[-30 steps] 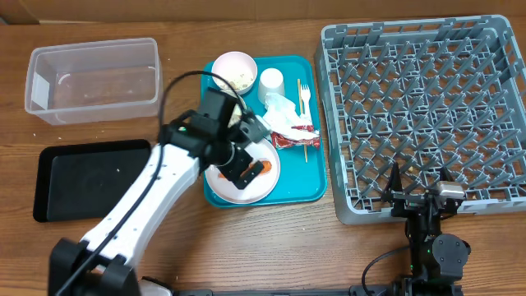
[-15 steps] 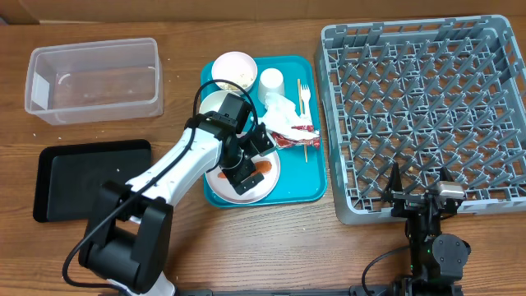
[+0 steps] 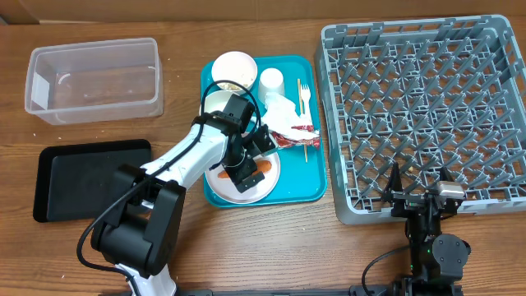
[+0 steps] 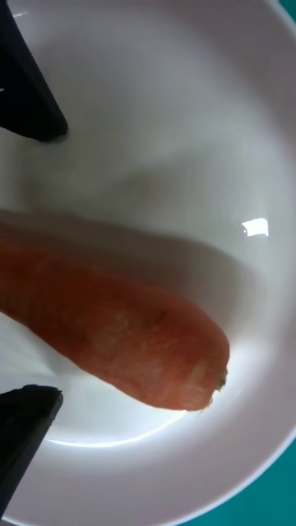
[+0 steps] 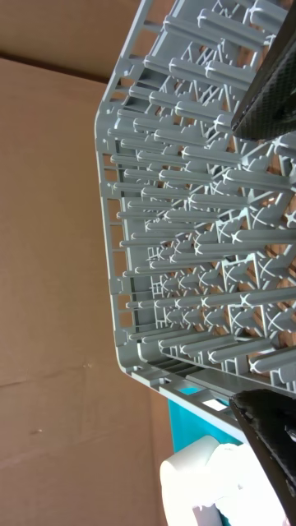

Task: Sort waste into correct bins and load items into the dishwasher rack
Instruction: 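Grasp the orange carrot with the left gripper and lift, then carry the carrot left and drop it onto the black tray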

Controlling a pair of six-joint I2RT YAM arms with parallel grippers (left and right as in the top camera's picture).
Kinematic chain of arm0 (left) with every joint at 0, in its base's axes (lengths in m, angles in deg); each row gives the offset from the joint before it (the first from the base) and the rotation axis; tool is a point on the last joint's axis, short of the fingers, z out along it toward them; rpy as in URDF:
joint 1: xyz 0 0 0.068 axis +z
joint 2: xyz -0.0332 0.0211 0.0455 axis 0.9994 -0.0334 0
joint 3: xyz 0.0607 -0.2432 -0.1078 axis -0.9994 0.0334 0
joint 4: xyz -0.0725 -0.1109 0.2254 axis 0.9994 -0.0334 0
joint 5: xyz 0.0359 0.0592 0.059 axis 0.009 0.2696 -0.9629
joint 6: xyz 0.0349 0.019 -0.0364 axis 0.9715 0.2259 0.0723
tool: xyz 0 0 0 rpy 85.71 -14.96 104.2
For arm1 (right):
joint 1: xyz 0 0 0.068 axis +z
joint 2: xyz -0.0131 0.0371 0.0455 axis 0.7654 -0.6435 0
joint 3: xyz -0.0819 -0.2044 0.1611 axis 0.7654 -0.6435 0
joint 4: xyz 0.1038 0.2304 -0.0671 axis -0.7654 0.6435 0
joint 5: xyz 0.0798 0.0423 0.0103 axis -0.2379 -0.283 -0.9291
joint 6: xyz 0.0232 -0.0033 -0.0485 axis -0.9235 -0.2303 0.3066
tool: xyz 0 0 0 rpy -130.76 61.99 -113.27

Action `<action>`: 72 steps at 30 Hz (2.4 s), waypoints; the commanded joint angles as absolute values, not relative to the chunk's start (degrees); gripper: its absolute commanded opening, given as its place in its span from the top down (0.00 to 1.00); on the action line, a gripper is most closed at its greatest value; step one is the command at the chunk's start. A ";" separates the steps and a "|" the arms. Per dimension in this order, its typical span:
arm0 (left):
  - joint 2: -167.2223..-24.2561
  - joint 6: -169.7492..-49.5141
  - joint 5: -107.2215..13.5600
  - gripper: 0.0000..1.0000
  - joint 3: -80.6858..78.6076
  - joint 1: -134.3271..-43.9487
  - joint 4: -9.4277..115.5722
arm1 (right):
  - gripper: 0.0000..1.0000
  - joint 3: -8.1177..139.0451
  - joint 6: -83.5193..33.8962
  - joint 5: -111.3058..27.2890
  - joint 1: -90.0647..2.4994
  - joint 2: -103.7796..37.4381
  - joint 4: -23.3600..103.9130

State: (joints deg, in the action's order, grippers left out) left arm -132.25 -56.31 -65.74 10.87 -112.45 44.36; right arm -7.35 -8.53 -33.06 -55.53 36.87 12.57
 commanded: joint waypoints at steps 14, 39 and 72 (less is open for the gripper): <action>-135.07 -55.44 -69.30 0.42 10.79 -114.39 43.75 | 0.00 -7.94 -8.29 -32.56 -55.66 37.44 12.14; -134.96 -66.89 -77.50 0.96 6.89 -116.78 39.77 | 0.00 -7.94 -8.29 -32.53 -55.66 37.44 12.14; -133.30 -87.59 -51.27 0.96 -26.37 -64.58 7.40 | 0.00 -7.94 -8.29 -32.53 -55.66 37.44 12.14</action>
